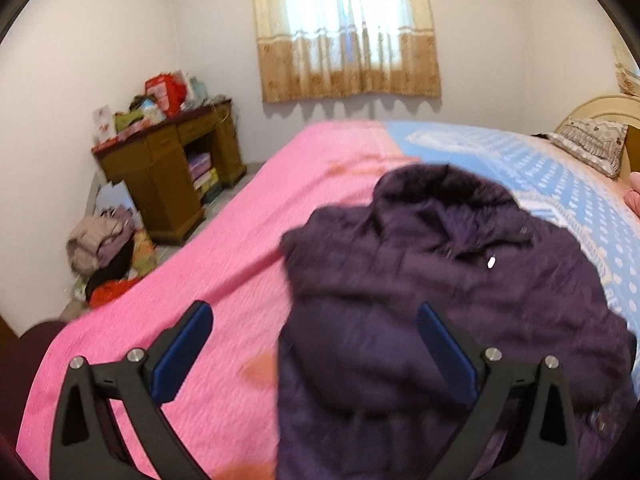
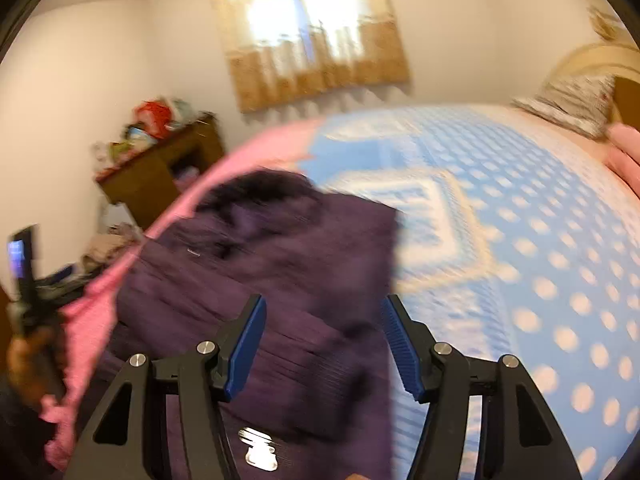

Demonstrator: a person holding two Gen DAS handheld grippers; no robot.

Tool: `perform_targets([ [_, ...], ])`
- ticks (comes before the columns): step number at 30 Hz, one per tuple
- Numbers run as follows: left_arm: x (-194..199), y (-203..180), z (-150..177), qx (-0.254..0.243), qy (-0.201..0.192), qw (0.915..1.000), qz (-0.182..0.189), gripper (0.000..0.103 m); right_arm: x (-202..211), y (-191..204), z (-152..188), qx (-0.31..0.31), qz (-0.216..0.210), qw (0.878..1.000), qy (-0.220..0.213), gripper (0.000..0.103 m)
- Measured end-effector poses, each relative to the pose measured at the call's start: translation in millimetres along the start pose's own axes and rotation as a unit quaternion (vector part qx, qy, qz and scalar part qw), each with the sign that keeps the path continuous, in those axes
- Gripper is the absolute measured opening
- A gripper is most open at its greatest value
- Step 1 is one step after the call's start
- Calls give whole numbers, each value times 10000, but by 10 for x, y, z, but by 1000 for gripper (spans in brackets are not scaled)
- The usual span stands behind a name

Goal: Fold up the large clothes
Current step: 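Release the sleeve with the left gripper and press it flat on the body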

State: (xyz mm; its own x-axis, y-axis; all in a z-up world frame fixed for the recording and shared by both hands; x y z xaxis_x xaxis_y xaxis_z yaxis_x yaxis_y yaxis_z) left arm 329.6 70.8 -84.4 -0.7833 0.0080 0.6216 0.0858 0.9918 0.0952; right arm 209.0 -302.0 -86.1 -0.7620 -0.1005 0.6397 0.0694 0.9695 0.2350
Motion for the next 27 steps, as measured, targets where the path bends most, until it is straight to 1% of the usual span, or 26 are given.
perform_targets([
  [1,-72,-66,-45,-50,-18,10000,35,103,-67,169,-37,105,-171,9998,70,60],
  [3,-270,-187,-111,-9,90,9999,118,103,-272,411,-31,283,-440,9981,321,61],
  [5,-419,-271,-106,-16,175,9998,137,103,-624,632,50,510,-335,9962,616,61],
  [6,-524,-317,-81,-49,304,9994,128,103,-758,696,97,601,-244,9952,728,61],
  [7,-631,-364,-43,-120,475,9987,148,103,-854,700,131,645,-180,9945,811,61],
  [8,-730,-394,5,-179,638,9977,137,103,-1008,674,196,662,-93,9929,985,61],
  [9,-819,-408,69,-204,755,9969,106,103,-1088,597,257,610,-79,9926,1048,61],
  [11,-945,-415,186,-232,927,9953,165,103,-1181,462,341,561,-99,9920,1127,61],
  [13,-1007,-406,254,-216,1022,9942,257,103,-1226,429,419,499,-240,9914,1184,61],
  [16,-1040,-379,281,-132,1134,9929,329,103,-1287,433,441,611,-182,9891,1325,61],
  [21,-1085,-425,325,-233,1293,9912,163,103,-1339,504,484,850,40,9870,1362,63],
  [27,-1089,-464,332,-356,1341,9903,42,103,-1388,536,507,970,190,9855,1379,64],
])
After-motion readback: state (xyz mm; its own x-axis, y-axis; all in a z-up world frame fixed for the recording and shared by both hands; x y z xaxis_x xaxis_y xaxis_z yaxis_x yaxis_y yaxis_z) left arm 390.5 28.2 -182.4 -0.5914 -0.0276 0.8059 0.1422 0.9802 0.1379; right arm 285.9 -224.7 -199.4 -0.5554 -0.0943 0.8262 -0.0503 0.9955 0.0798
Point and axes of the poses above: each gripper's, at about its wrist camera, not at the fingertips, and x roughly against the way its jaws point, y to its left, z to its underside, the point moved 1 cm from there along -x, roughly the way its jaws point, and after that the axes turned 5 degrees about y, right-handed, at the moved point
